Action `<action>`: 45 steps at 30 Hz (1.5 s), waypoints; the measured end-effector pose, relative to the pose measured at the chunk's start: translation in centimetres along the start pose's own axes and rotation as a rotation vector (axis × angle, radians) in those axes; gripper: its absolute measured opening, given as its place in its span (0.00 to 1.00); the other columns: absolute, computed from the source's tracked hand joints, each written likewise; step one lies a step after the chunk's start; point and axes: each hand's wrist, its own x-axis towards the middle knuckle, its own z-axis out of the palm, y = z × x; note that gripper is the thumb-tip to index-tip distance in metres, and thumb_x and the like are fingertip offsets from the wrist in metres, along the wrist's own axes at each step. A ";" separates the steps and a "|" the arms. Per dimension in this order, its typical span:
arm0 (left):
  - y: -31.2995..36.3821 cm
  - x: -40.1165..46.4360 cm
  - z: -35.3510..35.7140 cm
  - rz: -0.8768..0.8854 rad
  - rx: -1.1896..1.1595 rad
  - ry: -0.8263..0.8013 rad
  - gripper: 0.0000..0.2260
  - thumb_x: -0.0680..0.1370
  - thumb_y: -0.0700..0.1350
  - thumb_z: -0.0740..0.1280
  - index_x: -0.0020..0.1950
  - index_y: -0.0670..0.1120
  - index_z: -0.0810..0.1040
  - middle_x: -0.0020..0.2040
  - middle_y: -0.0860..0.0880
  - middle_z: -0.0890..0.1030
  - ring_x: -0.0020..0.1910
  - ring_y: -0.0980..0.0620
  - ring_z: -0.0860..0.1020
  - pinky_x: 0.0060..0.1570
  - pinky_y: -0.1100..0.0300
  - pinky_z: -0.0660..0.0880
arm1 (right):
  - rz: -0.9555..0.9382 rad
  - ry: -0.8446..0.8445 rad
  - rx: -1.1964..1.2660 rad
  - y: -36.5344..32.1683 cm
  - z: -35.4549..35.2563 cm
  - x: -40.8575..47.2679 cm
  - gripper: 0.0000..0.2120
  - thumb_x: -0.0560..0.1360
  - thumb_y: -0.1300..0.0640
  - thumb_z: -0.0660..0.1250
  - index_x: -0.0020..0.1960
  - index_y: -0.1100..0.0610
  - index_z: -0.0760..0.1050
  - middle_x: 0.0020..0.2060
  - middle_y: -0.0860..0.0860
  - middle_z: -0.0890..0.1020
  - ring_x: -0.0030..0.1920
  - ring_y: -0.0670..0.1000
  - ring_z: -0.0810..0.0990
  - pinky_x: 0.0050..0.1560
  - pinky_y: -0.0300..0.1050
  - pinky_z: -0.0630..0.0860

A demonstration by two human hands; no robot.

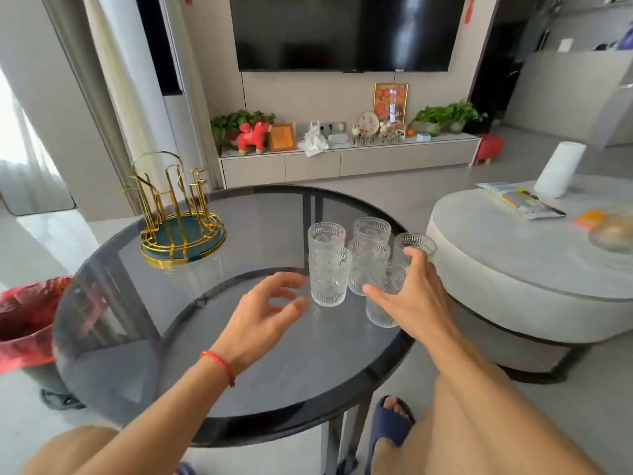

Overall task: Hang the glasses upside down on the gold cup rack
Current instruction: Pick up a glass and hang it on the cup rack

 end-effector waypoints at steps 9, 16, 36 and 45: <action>-0.5 0.8 2.4 -0.185 -0.185 -0.010 0.10 0.74 0.45 0.68 0.53 0.53 0.83 0.50 0.50 0.86 0.49 0.50 0.84 0.51 0.48 0.83 | -0.115 0.007 0.002 0.7 -0.9 -1.0 0.45 0.64 0.39 0.78 0.76 0.48 0.66 0.65 0.49 0.74 0.63 0.51 0.79 0.60 0.48 0.75; 3.0 -1.1 1.1 -0.489 -0.681 -0.185 0.15 0.82 0.52 0.63 0.64 0.49 0.81 0.60 0.41 0.84 0.59 0.39 0.82 0.60 0.43 0.80 | -0.337 -0.206 0.571 -2.2 -1.8 -3.5 0.31 0.67 0.40 0.75 0.68 0.42 0.75 0.61 0.45 0.79 0.63 0.49 0.80 0.64 0.54 0.77; -8.3 7.8 -15.4 -0.280 -0.134 0.489 0.15 0.83 0.57 0.58 0.61 0.52 0.80 0.58 0.53 0.83 0.59 0.53 0.79 0.58 0.53 0.77 | -0.439 -0.376 0.299 -25.3 11.9 10.3 0.39 0.66 0.39 0.80 0.72 0.43 0.68 0.60 0.46 0.79 0.58 0.51 0.78 0.53 0.48 0.79; -16.9 8.9 -15.0 -0.390 0.712 0.229 0.28 0.78 0.56 0.62 0.78 0.56 0.62 0.83 0.50 0.57 0.82 0.48 0.51 0.78 0.45 0.57 | -0.367 -0.034 0.581 -33.0 13.8 22.4 0.38 0.67 0.47 0.81 0.72 0.48 0.68 0.60 0.46 0.74 0.59 0.49 0.74 0.53 0.43 0.74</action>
